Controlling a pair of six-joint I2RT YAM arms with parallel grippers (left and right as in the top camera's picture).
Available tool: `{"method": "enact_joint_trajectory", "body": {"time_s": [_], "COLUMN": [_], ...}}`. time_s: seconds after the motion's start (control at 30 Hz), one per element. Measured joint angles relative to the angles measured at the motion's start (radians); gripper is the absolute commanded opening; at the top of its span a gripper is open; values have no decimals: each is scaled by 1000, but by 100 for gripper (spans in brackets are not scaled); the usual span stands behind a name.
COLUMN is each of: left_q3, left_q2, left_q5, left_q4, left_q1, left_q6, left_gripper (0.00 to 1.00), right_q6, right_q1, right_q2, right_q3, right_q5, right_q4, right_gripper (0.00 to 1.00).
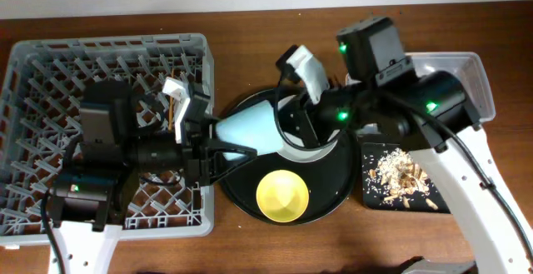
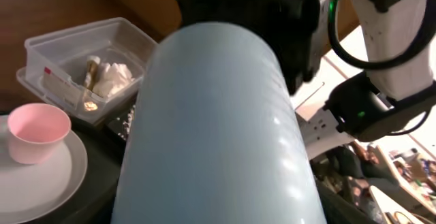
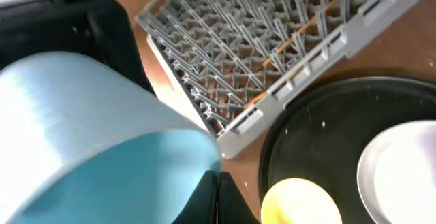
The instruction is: Sort waste into correct bins and load items into the dishwasher rack
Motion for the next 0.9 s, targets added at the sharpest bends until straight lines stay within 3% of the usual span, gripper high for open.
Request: {"method": "enact_joint_trajectory", "body": {"time_s": [0.27, 0.33, 0.4, 0.57, 0.7, 0.9], "left_q3": [0, 0, 0, 29, 343, 414], "left_q2": [0, 0, 0, 15, 243, 549], "left_q5": [-40, -75, -132, -448, -740, -863], "left_q4": [25, 26, 27, -47, -267, -217], "left_q1": [1, 2, 42, 257, 261, 247], "left_q6": [0, 0, -2, -73, -90, -87], "left_gripper": [20, 15, 13, 4, 3, 3], "right_q6": [4, 12, 54, 110, 114, 117], "right_q1": [36, 36, 18, -67, -69, -69], "right_q2": [-1, -1, -1, -1, 6, 35], "right_q3": [0, 0, 0, 1, -37, -113], "right_q5": [34, 80, 197, 367, 415, 433], "right_q4": [-90, -90, -96, -142, -143, -122], "right_gripper": [4, 5, 5, 5, 5, 5]}}
